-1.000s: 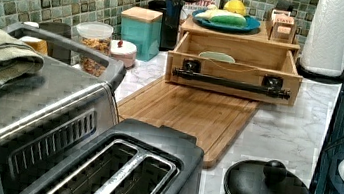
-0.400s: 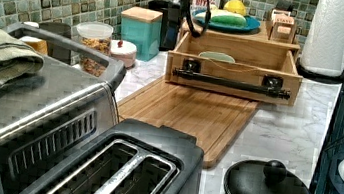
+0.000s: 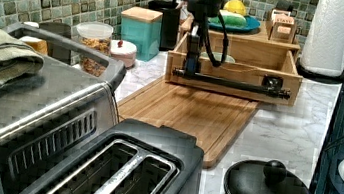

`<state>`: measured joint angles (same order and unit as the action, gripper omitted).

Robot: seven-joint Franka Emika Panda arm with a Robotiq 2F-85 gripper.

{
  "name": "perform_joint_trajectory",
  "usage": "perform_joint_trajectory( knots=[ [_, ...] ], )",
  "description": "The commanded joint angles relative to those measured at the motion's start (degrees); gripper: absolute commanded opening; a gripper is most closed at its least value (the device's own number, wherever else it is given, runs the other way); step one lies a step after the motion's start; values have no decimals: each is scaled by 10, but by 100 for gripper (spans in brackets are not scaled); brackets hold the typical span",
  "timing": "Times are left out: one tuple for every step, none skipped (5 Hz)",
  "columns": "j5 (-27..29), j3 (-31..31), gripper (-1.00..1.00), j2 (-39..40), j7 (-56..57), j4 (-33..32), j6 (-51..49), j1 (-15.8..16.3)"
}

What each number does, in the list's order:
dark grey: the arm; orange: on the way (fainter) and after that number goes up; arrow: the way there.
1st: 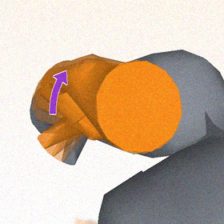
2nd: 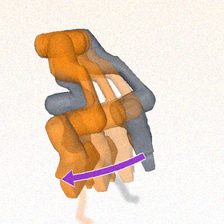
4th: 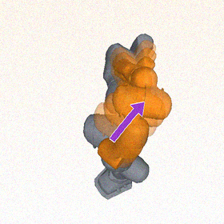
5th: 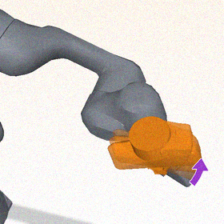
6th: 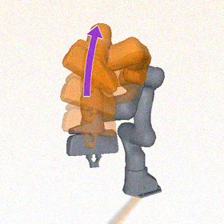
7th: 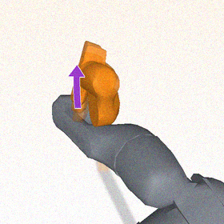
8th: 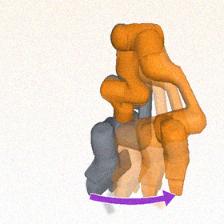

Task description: Close the drawer.

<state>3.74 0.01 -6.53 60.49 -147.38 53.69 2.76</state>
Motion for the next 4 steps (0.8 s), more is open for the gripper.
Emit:
perform_joint_trajectory(
  knots=[
    [-26,7,-100,-20,71,-82,60,-10],
    [-63,15,-100,-24,56,-84,48,-27],
    [-98,29,-100,-45,42,-101,53,-34],
    [-91,45,-100,-52,69,-103,54,-29]
  ],
)
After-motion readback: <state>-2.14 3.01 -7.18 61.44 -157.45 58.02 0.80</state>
